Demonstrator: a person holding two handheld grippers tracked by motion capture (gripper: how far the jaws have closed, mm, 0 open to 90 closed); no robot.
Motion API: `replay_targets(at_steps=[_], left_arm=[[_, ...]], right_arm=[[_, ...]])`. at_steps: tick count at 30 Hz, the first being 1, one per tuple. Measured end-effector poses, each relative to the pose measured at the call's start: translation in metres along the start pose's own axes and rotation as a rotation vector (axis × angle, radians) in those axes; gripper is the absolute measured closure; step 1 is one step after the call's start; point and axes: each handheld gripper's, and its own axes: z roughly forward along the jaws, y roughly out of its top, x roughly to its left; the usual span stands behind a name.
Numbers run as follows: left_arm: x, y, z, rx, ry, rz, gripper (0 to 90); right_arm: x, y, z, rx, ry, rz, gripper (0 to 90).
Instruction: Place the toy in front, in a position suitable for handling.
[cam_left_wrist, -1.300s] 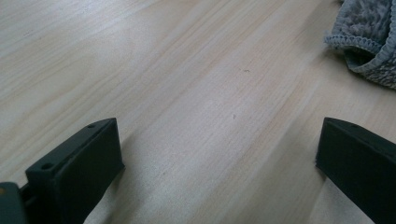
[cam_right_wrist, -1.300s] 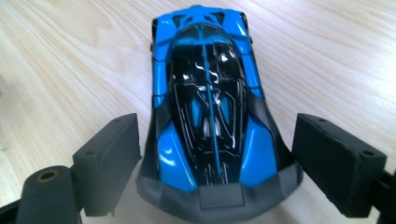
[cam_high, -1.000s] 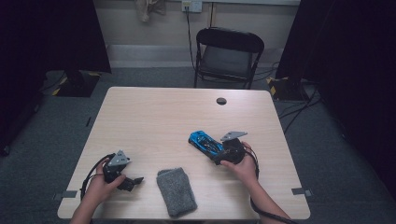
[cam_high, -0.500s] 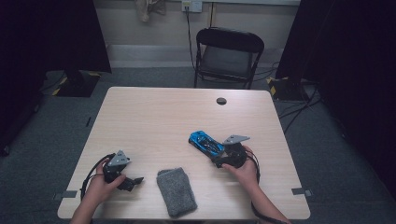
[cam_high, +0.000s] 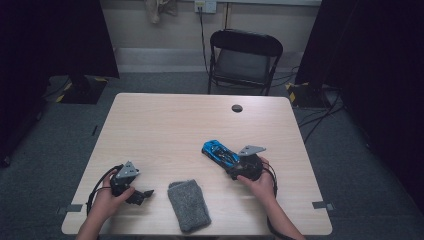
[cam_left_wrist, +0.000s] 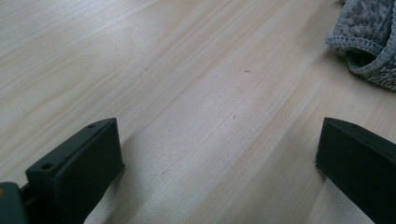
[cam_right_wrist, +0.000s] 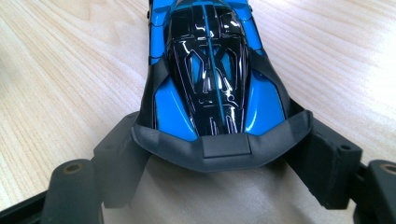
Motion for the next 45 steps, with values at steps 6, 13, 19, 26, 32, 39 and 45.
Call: replay_targets(at_steps=[6,13,19,26,32,39,45], left_arm=[[-0.002,0.001,0.0,0.005,0.014,-0.009,0.0],[-0.004,0.007,-0.004,0.023,0.0,-0.015,17.1],[-0.013,0.015,-0.011,0.006,-0.049,0.004,16.0],[-0.036,0.036,-0.023,-0.052,-0.135,0.043,15.6],[-0.052,0.047,-0.016,-0.051,-0.207,0.048,15.6],[-0.068,0.056,-0.004,-0.035,-0.271,0.073,15.6],[-0.079,0.063,0.005,-0.031,-0.291,0.106,15.6]], right_arm=[[0.001,0.0,0.0,-0.001,-0.006,0.004,25.3],[0.001,0.0,0.0,-0.001,-0.007,0.006,25.3],[0.001,0.0,0.0,-0.001,-0.007,0.006,25.4],[0.001,0.0,0.0,-0.001,-0.006,0.006,25.4],[0.001,0.0,0.0,-0.001,-0.007,0.006,25.4],[0.001,0.0,0.0,-0.001,-0.007,0.006,25.4],[0.001,0.0,0.0,-0.001,-0.007,0.006,25.4]])
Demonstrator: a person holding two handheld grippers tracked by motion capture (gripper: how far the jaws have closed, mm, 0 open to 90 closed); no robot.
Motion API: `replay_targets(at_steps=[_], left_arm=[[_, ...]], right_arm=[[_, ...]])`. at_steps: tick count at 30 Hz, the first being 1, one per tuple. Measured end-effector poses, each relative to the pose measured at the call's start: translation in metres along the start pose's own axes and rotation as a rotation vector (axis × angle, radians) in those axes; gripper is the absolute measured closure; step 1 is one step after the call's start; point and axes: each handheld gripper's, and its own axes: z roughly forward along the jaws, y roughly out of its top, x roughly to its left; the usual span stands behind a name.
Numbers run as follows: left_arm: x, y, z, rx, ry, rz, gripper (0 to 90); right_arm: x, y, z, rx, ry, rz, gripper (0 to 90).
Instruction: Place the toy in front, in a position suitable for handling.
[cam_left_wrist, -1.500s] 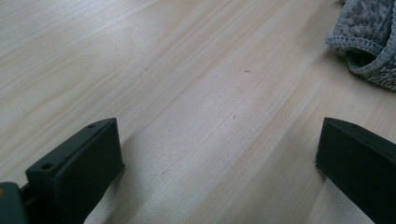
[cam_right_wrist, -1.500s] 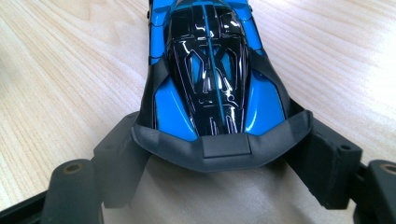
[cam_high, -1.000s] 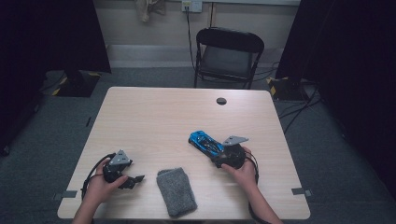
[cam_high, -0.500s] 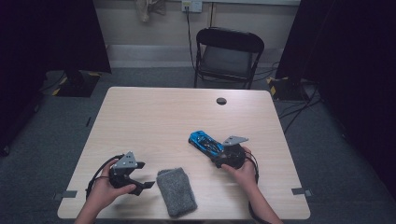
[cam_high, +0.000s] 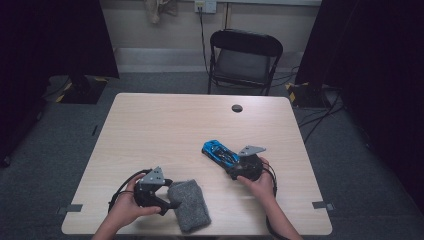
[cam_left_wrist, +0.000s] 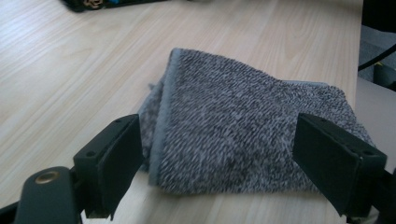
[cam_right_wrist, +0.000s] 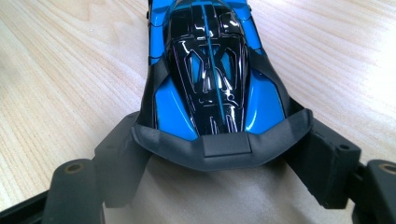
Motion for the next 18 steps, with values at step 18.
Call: replay_targets(at_steps=[18], left_arm=[[0.002,-0.002,0.038,0.08,-0.006,0.003,15.0]], right_arm=[[0.0,0.0,0.0,0.0,-0.001,0.001,25.4]])
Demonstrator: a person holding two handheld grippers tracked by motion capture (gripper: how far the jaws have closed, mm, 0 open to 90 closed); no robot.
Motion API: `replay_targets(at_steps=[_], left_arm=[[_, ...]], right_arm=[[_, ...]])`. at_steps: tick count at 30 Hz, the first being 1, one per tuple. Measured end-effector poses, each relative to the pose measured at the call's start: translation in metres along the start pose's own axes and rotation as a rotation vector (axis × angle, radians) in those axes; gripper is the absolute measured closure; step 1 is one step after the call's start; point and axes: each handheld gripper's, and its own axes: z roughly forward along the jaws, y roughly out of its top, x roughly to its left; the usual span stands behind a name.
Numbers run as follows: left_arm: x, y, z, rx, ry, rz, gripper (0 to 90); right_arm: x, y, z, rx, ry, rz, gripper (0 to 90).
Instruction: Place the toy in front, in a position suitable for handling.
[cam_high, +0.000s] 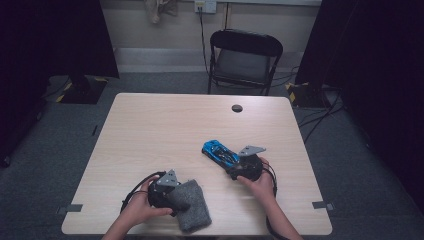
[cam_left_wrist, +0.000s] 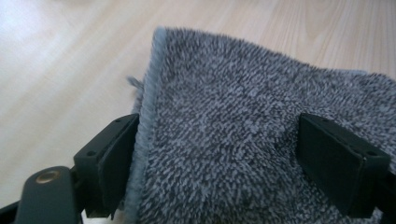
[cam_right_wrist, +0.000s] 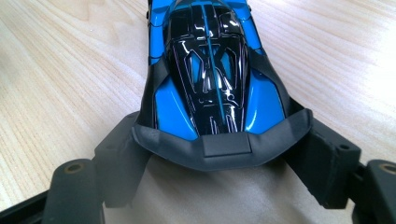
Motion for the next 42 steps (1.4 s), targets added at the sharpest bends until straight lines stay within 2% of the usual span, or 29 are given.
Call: replay_targets(at_steps=[2,4,6,9,12,13,15,17,19,20,22,26,27,30,34,38,39,42], left_arm=[[0.002,-0.003,0.001,-0.022,-0.023,-0.011,14.6],[0.002,-0.004,0.001,-0.035,-0.016,-0.019,15.3],[-0.001,-0.003,0.002,-0.013,0.006,0.009,16.0],[-0.004,0.0,0.003,0.013,0.023,0.022,18.2],[-0.007,0.003,0.002,0.037,0.029,0.023,24.5],[-0.007,0.003,0.001,0.042,0.017,0.032,27.6],[-0.009,0.003,-0.001,0.041,-0.008,0.034,39.0],[-0.01,0.001,-0.001,0.027,-0.034,0.006,51.4],[-0.01,0.002,-0.002,0.033,-0.052,-0.015,59.2],[-0.01,0.002,-0.002,0.036,-0.056,-0.024,61.5],[-0.011,0.002,-0.002,0.034,-0.062,-0.073,65.0],[-0.011,0.006,-0.004,0.065,-0.064,-0.16,69.0],[-0.01,0.006,-0.005,0.062,-0.066,-0.17,69.6],[-0.008,0.008,-0.012,0.02,-0.035,-0.186,70.9],[0.001,0.009,-0.029,-0.057,0.028,-0.235,71.2],[0.013,0.002,-0.04,-0.084,0.09,-0.301,71.1],[0.018,-0.001,-0.043,-0.085,0.102,-0.33,71.1],[0.029,-0.008,-0.049,-0.085,0.149,-0.378,71.1]], right_arm=[[0.0,0.0,0.0,0.0,0.0,0.0,25.4],[0.0,0.0,0.0,0.0,0.0,0.0,25.4],[0.0,0.0,0.0,0.0,0.0,0.0,25.4],[0.0,0.0,0.0,0.0,0.0,0.0,25.4],[0.0,0.0,0.0,0.0,0.0,0.0,25.4],[0.0,0.0,0.0,0.0,0.0,0.0,25.4],[0.0,0.0,0.0,0.0,0.0,0.0,25.4],[0.0,0.0,0.0,0.0,0.0,0.0,25.4],[0.0,0.0,0.0,0.0,0.0,0.0,25.4],[0.0,0.0,0.0,0.0,0.0,0.0,25.4],[0.0,0.0,0.0,0.0,0.0,0.0,25.4],[0.0,0.0,0.0,0.0,0.001,0.001,25.4],[0.0,0.0,0.0,0.0,0.001,0.0,25.4],[0.0,0.0,0.0,0.001,0.0,0.0,25.4],[0.0,0.0,0.0,0.001,0.001,0.001,25.5],[0.0,0.0,0.0,0.0,0.002,0.0,25.5],[-0.001,0.0,0.0,0.0,0.001,0.0,25.5],[-0.001,0.0,0.0,0.0,0.001,0.0,25.5]])
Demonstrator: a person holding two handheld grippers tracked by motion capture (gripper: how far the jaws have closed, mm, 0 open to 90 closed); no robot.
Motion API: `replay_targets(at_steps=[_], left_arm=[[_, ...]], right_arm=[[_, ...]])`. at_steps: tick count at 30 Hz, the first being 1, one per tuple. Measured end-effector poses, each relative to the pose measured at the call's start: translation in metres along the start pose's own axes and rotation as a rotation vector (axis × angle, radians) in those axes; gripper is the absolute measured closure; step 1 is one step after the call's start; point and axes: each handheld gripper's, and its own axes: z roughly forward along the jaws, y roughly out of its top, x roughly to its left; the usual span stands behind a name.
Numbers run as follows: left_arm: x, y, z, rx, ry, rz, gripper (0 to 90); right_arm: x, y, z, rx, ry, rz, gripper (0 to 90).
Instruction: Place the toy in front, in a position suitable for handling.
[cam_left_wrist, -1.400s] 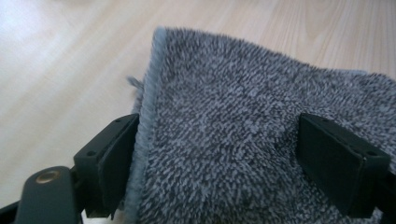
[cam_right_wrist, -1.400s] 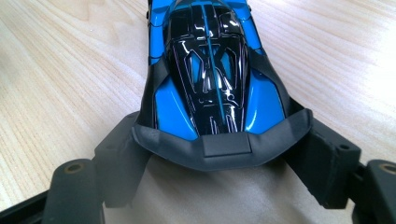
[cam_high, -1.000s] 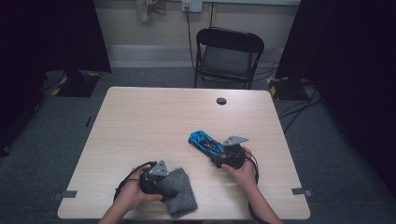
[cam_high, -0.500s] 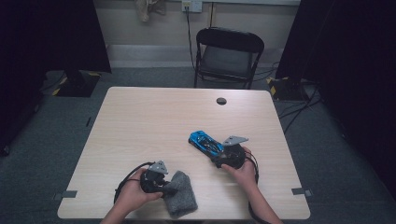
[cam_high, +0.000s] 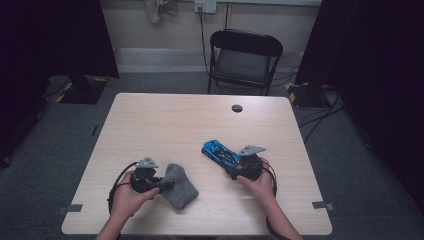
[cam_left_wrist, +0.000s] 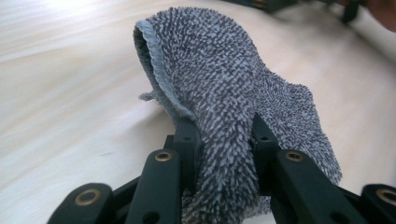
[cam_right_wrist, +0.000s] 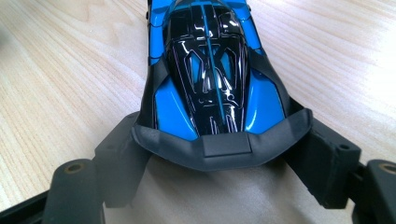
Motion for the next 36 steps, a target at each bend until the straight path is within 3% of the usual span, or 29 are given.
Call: replay_targets(at_steps=[3,7,11,15,18,22,24,28,31,34,36], left_arm=[[0.015,-0.001,0.0,0.004,0.05,-0.038,71.2],[0.03,0.0,0.003,-0.016,0.084,-0.085,71.1],[0.04,0.006,0.005,-0.043,0.116,-0.135,71.1],[0.047,0.01,0.01,-0.046,0.16,-0.154,70.8],[0.049,0.011,0.014,-0.038,0.175,-0.148,69.7],[0.05,0.011,0.014,-0.052,0.189,-0.108,63.8],[0.051,0.009,0.013,-0.071,0.18,-0.065,56.0],[0.052,0.006,0.009,-0.067,0.205,-0.071,36.5],[0.053,0.005,0.002,-0.078,0.21,-0.05,26.3],[0.048,0.008,-0.008,-0.109,0.219,0.004,22.5],[0.042,0.012,-0.011,-0.112,0.196,0.061,19.8]], right_arm=[[0.0,0.0,0.0,0.0,0.0,0.0,25.5],[0.0,0.0,0.0,0.0,0.0,0.0,25.5],[0.0,0.0,0.0,0.0,-0.001,-0.001,25.5],[0.0,0.0,0.0,0.0,0.0,0.0,25.5],[0.0,0.0,0.0,0.0,0.0,0.0,25.5],[0.0,0.0,0.0,0.0,0.0,0.0,25.5],[0.0,0.0,0.0,0.0,0.0,-0.001,25.5],[0.0,0.0,0.0,0.0,-0.001,-0.001,25.5],[0.0,0.0,0.0,0.0,-0.001,-0.001,25.5],[0.0,0.0,0.0,0.0,-0.002,-0.001,25.5],[0.0,0.0,0.0,0.0,-0.002,0.0,25.5]])
